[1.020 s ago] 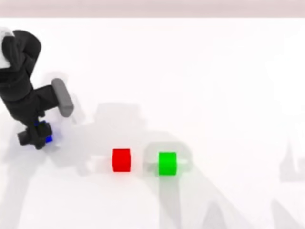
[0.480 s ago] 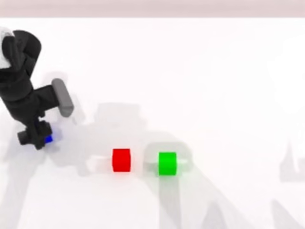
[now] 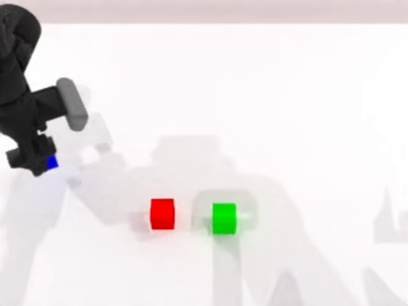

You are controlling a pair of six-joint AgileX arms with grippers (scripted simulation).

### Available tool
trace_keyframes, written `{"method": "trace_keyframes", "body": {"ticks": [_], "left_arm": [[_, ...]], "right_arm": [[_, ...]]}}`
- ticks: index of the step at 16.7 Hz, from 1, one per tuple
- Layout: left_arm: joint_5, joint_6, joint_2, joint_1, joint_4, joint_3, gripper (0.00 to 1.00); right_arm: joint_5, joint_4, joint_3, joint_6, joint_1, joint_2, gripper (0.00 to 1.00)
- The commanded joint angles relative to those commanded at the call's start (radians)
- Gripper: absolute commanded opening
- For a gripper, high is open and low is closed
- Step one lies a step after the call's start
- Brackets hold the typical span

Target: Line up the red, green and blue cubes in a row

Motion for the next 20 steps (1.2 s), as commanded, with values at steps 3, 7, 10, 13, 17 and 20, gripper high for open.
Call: {"method": "trace_keyframes", "body": {"ticks": [3,7,10,13,17,20], "left_arm": [[-0.001,-0.002,-0.020,0.003,-0.035,0.024,0.00],[-0.001,-0.001,-0.014,-0.005,-0.033,0.024,0.00],[0.000,-0.032,0.036,-0.071,-0.069,0.092,0.00],[0.001,-0.103,0.133,-0.232,-0.142,0.253,0.00],[0.003,-0.230,0.284,-0.539,-0.258,0.532,0.00],[0.003,-0.320,0.374,-0.725,-0.330,0.707,0.00]], "right_arm": [[0.000,0.000,0.000,0.000,0.000,0.000,1.00],[0.000,0.000,0.000,0.000,0.000,0.000,1.00],[0.000,0.000,0.000,0.000,0.000,0.000,1.00],[0.000,0.000,0.000,0.000,0.000,0.000,1.00],[0.000,0.000,0.000,0.000,0.000,0.000,1.00],[0.000,0.000,0.000,0.000,0.000,0.000,1.00]]}}
